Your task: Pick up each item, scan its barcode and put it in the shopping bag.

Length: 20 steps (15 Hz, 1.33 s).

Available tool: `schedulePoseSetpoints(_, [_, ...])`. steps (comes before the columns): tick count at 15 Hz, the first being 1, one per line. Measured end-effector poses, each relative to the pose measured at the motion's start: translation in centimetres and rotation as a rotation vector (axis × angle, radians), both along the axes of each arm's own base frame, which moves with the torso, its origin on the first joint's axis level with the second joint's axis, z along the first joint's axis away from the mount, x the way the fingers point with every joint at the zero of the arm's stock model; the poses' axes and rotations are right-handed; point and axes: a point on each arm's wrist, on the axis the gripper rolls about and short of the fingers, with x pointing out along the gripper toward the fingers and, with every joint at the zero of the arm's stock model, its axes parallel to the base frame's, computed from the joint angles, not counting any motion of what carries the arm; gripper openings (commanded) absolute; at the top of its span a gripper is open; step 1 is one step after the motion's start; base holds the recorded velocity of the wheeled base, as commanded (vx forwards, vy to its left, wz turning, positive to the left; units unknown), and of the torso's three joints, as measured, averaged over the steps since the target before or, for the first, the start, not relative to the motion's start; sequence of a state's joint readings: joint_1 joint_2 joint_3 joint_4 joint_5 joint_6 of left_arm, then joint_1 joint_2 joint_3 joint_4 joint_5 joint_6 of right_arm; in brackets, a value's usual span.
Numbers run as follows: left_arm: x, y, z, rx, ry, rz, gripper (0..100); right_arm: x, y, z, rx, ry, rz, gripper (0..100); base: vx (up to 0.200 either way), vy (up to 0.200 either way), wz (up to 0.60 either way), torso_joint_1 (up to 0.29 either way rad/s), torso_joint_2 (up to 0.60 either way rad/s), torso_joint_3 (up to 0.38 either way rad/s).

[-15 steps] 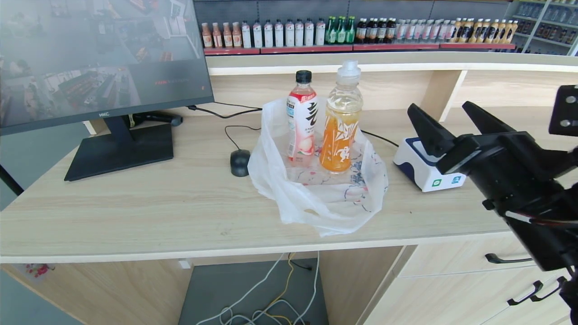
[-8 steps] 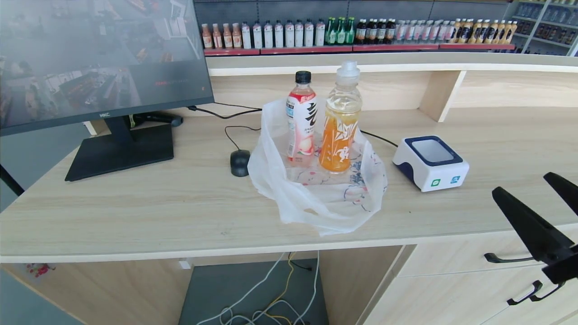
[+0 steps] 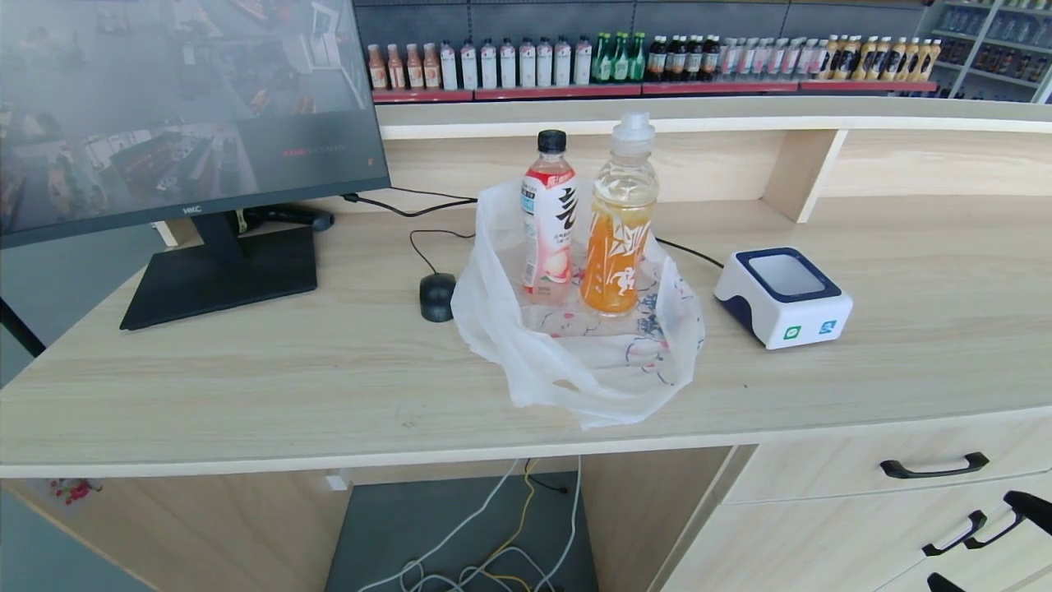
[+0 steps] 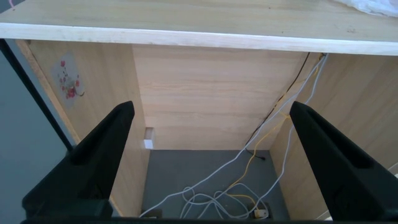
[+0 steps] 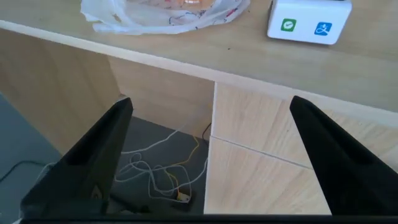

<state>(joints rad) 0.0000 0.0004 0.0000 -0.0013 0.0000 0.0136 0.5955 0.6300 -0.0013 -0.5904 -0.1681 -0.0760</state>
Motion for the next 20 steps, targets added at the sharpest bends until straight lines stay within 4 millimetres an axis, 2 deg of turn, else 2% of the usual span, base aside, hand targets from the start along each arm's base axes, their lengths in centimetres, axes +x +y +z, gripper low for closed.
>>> schedulePoseSetpoints(6, [0.0, 0.0, 0.0, -0.003, -0.001, 0.000, 100, -4.7, -3.1, -4.7, -0.088, 0.050, 0.030, 100, 0.000, 0.000, 0.00, 0.000, 0.00, 0.000])
schedulePoseSetpoints(11, [0.0, 0.0, 0.0, -0.004, -0.001, 0.001, 100, -5.5, -3.5, -4.7, -0.011, -0.006, -0.003, 100, 0.000, 0.000, 0.00, 0.000, 0.00, 0.000])
schedulePoseSetpoints(16, [0.0, 0.0, 0.0, -0.002, 0.000, 0.000, 100, -5.7, -3.0, -4.7, 0.019, 0.014, -0.376, 100, 0.000, 0.000, 0.00, 0.000, 0.00, 0.000])
schedulePoseSetpoints(20, [0.0, 0.0, 0.0, -0.003, -0.001, 0.000, 100, -5.7, -2.9, -4.7, 0.026, 0.022, -0.445, 100, 0.000, 0.000, 0.00, 0.000, 0.00, 0.000])
